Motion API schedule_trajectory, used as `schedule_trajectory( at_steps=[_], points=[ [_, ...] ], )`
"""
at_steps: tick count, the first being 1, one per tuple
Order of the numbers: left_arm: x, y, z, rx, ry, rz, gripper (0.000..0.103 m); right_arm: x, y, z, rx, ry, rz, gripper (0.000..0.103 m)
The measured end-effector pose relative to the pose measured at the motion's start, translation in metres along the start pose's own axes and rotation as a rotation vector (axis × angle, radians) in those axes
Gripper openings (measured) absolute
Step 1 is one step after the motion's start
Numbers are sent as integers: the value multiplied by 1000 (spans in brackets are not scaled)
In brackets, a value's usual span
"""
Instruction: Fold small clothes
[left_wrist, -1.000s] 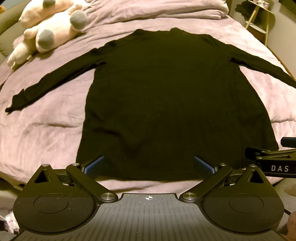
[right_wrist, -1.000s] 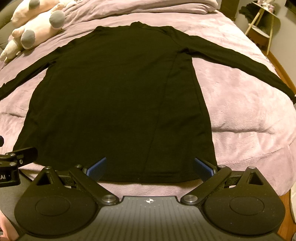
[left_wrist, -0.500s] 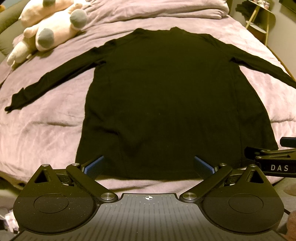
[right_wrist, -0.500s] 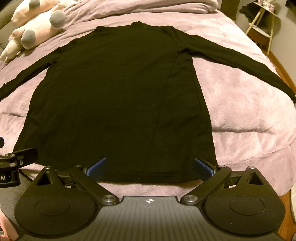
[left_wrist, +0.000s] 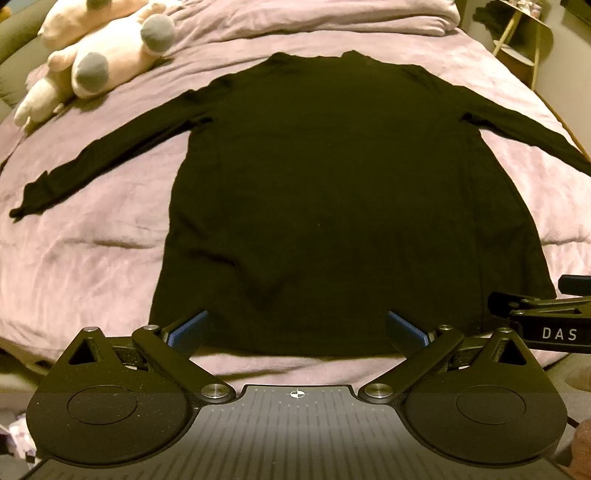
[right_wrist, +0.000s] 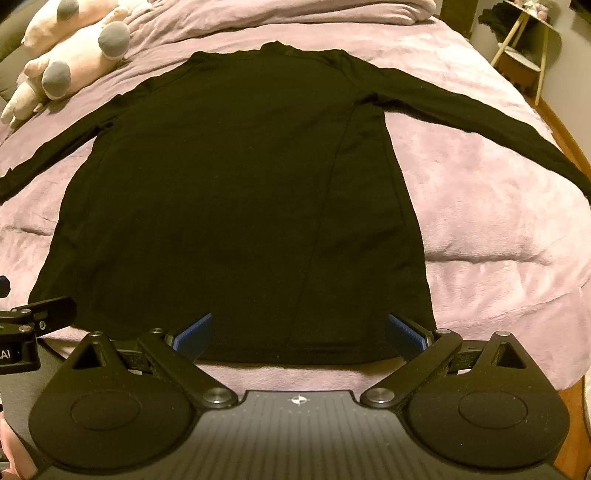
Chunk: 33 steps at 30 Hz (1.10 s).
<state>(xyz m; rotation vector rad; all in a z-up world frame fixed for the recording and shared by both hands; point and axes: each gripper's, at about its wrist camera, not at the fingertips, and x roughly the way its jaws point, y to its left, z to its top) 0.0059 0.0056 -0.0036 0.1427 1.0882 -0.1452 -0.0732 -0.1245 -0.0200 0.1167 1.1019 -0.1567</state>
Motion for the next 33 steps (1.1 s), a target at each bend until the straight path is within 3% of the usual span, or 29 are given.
schedule_trajectory(
  at_steps=[15, 27, 33],
  points=[
    [10, -1, 2, -2, 34, -8, 103, 8, -5, 0, 9, 15, 32, 99],
    [23, -4, 5, -7, 73, -18, 103, 17, -10, 0, 34, 19, 144, 99],
    [37, -1, 14, -39, 77, -25, 103, 30, -46, 7, 179, 2, 256, 99]
  ],
)
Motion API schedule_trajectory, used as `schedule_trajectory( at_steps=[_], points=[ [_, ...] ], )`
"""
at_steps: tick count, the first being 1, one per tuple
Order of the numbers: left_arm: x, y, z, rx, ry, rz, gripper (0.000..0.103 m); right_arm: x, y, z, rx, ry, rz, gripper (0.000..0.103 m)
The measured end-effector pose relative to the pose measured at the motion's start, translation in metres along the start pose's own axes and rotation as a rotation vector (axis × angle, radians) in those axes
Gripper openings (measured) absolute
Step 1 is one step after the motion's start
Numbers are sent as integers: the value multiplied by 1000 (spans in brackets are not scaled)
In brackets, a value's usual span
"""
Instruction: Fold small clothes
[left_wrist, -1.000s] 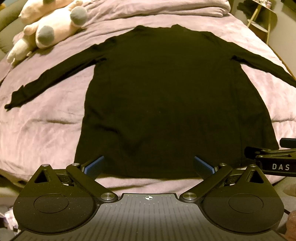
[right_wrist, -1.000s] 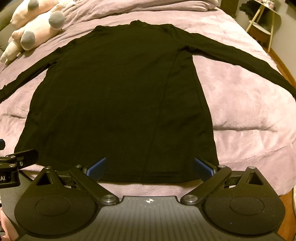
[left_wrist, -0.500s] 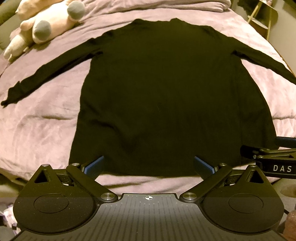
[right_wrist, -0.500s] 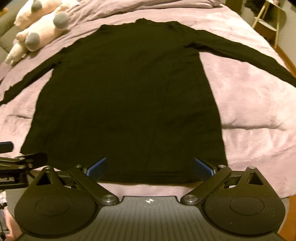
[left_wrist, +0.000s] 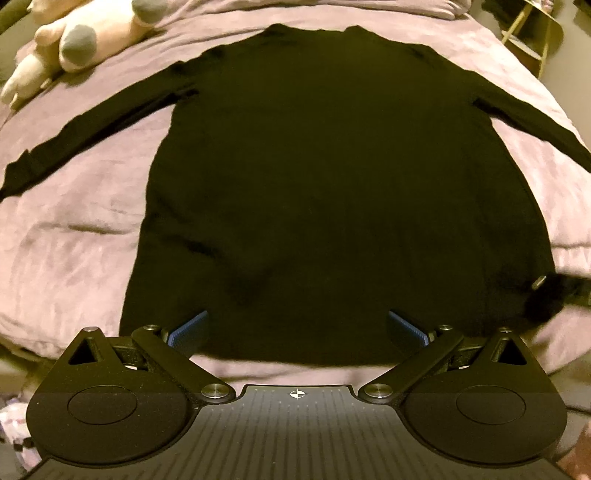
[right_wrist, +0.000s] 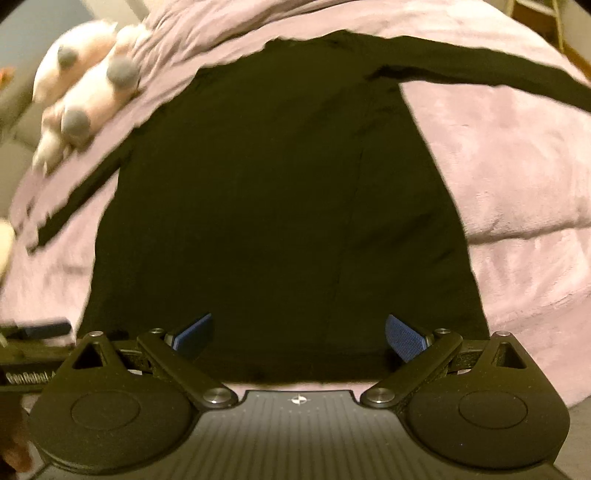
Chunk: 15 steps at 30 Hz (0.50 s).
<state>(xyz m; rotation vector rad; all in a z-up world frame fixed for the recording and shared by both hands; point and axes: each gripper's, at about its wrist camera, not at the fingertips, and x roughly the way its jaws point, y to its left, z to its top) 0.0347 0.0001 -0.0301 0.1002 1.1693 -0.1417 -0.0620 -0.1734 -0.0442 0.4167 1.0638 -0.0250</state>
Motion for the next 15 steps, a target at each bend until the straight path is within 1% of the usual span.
schedule_trajectory(
  at_steps=[3, 5, 6, 8, 11, 12, 13, 14, 15],
  points=[
    [10, 1, 10, -14, -2, 23, 103, -3, -29, 17, 73, -68, 24, 99],
    [18, 2, 18, -28, 0, 46, 103, -8, -60, 36, 132, -150, 42, 99],
    [23, 3, 23, -36, 0, 58, 103, -9, -75, 45, 158, -185, 34, 99],
    [31, 3, 32, -47, -8, 81, 103, -13, -114, 66, 240, -271, 19, 99],
    [41, 3, 46, -77, -31, 83, 103, -18, -177, 95, 394, -386, 58, 97],
    [45, 3, 51, -89, -42, 86, 103, -18, -198, 102, 445, -421, 79, 95],
    [50, 4, 56, -99, -49, 90, 103, -17, -223, 112, 518, -452, 92, 87],
    [55, 4, 59, -109, -58, 92, 103, -16, -243, 118, 579, -478, 97, 81],
    [62, 6, 63, -120, -59, 102, 103, -13, -260, 123, 616, -502, 96, 78]
  ],
)
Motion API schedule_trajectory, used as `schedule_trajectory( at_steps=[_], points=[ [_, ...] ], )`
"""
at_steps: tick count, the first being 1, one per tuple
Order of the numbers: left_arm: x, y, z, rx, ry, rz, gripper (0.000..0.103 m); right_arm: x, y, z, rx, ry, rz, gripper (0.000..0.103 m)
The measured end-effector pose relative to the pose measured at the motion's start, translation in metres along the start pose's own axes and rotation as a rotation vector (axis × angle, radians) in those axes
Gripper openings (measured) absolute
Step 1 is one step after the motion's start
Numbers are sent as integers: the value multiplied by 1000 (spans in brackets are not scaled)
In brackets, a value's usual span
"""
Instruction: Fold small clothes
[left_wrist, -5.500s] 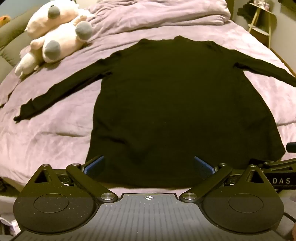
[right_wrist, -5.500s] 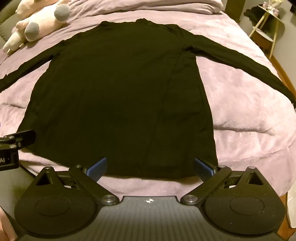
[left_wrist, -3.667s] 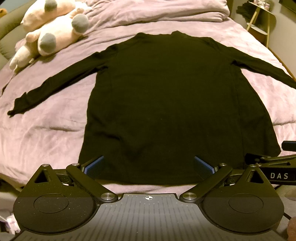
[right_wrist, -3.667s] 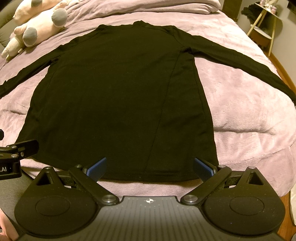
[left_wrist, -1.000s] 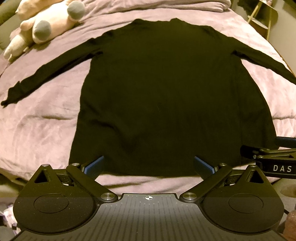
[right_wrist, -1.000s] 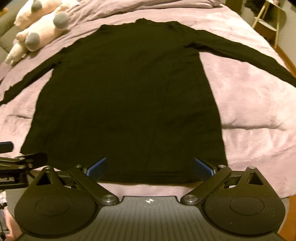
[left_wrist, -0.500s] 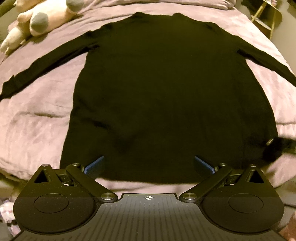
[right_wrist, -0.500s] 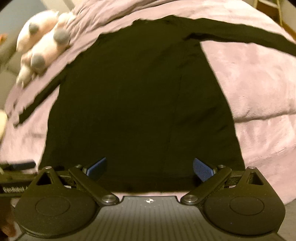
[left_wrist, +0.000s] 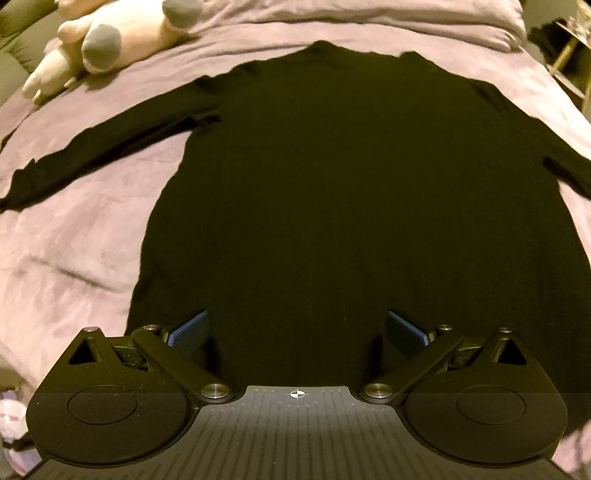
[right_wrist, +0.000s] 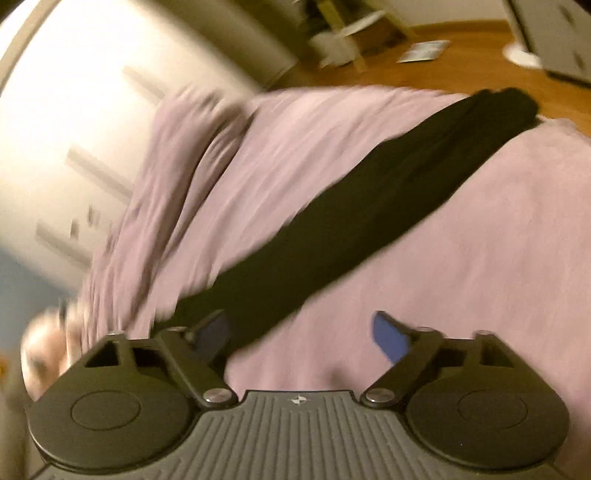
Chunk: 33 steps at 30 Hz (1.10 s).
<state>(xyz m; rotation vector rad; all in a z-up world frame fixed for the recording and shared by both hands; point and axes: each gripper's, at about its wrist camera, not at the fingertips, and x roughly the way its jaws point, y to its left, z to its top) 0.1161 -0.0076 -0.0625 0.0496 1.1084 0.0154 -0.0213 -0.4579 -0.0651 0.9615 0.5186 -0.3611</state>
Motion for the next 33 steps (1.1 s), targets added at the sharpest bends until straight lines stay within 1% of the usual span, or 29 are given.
schedule_trajectory(
  at_steps=[1, 2, 3, 5, 7, 8, 12, 13, 14, 16, 18, 21, 22, 24, 25, 26, 27, 28, 30, 31, 32, 33],
  points=[
    [6, 0, 2, -7, 5, 12, 103, 4, -9, 10, 25, -26, -21, 73],
    [11, 0, 3, -14, 12, 24, 103, 8, -17, 19, 49, -49, -54, 71],
    [18, 0, 3, -20, 24, 34, 103, 11, -25, 26, 73, -68, -73, 71],
    [27, 2, 1, -23, 48, 36, 103, 20, -42, 36, 136, -94, -106, 66],
    [30, 5, -2, -43, 42, 19, 103, 24, -59, 44, 196, -117, -101, 54],
    [31, 8, -3, -54, 41, 8, 103, 27, -64, 44, 218, -126, -103, 47],
    [39, 23, -6, -134, 65, -57, 103, 33, -80, 55, 283, -169, -94, 36],
    [40, 27, -7, -148, 62, -76, 103, 34, -85, 56, 313, -175, -90, 27],
    [41, 28, -8, -154, 60, -88, 103, 42, -82, 63, 336, -177, -92, 18],
    [41, 31, -10, -150, 56, -107, 103, 47, -86, 63, 325, -178, -111, 9],
    [41, 32, -10, -141, 59, -118, 103, 50, -78, 64, 248, -175, -159, 7],
    [44, 35, -6, -143, 86, -136, 103, 51, -37, 68, 51, -195, -278, 6],
    [45, 36, -5, -141, 95, -141, 103, 49, -12, 65, -48, -218, -290, 5],
    [45, 37, -3, -138, 101, -148, 103, 50, 36, 52, -250, -238, -272, 4],
    [45, 38, -2, -142, 102, -151, 103, 52, 71, 39, -389, -240, -235, 4],
    [44, 38, -1, -143, 102, -154, 103, 54, 98, 24, -501, -234, -192, 4],
    [43, 39, 0, -145, 96, -155, 103, 57, 132, 2, -642, -212, -121, 4],
    [41, 40, 1, -150, 91, -157, 103, 61, 156, -17, -738, -186, -60, 6],
    [35, 45, 3, -156, 80, -174, 103, 67, 200, -63, -918, -81, 90, 14],
    [31, 48, 5, -160, 65, -188, 103, 69, 217, -89, -985, -9, 166, 29],
    [28, 50, 9, -163, 46, -206, 103, 70, 226, -106, -1012, 30, 215, 47],
    [24, 51, 14, -163, 22, -231, 103, 71, 231, -119, -1023, 60, 257, 54]
  ],
)
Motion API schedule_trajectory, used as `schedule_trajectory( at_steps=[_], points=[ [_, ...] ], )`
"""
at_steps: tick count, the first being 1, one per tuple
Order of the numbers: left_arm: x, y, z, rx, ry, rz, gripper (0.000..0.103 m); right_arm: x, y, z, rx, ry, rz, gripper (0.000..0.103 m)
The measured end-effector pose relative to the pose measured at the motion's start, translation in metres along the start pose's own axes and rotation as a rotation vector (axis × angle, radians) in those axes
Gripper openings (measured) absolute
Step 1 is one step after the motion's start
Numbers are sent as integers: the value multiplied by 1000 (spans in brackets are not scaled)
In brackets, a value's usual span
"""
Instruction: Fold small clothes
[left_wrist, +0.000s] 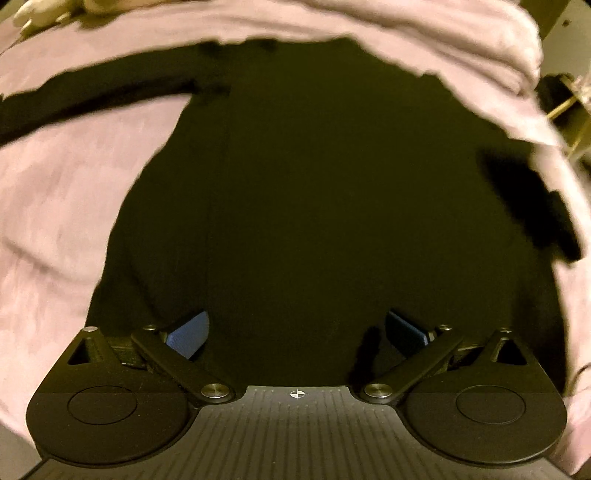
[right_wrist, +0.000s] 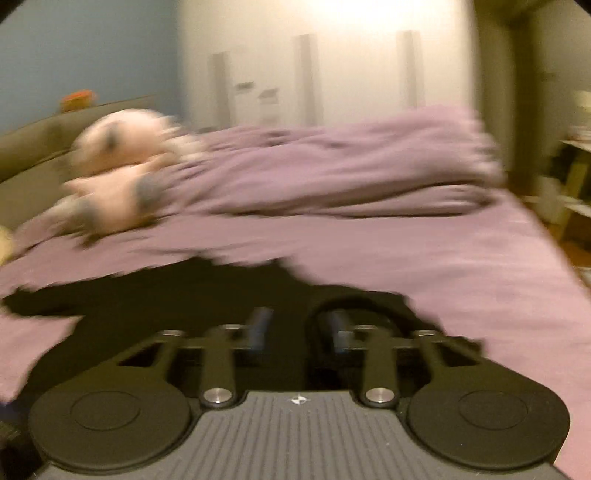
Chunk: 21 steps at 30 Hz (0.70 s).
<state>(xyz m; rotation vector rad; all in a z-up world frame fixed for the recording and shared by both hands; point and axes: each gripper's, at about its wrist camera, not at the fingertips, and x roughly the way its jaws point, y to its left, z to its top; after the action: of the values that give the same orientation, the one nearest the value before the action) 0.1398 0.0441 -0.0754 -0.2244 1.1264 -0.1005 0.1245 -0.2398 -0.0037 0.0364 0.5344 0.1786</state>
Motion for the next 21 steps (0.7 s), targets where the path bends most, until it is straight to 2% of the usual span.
schedule_trajectory(
  at_steps=[2, 4, 8, 10, 12, 16, 19, 21],
  points=[
    [-4, -4, 11, 14, -30, -48, 103, 5, 19, -9, -6, 28, 37, 58],
    [-3, -15, 28, 39, -48, -102, 103, 7, 26, -20, 13, 62, 12, 58],
    [5, -61, 59, 121, -100, -222, 103, 1, 8, -47, 129, 111, -38, 58],
    [12, -85, 76, 156, -128, -260, 102, -7, 1, -62, 167, 127, -59, 58],
    [25, -104, 95, 163, -133, -306, 102, -21, -1, -78, 205, 139, -73, 58],
    [55, -138, 126, 124, -82, -357, 101, -46, -13, -103, 308, 151, -79, 58],
    [64, -173, 134, 194, -57, -342, 90, -52, -21, -116, 362, 166, -90, 58],
    [75, -198, 132, 251, -22, -316, 88, -55, -28, -121, 392, 164, -95, 58]
  ],
)
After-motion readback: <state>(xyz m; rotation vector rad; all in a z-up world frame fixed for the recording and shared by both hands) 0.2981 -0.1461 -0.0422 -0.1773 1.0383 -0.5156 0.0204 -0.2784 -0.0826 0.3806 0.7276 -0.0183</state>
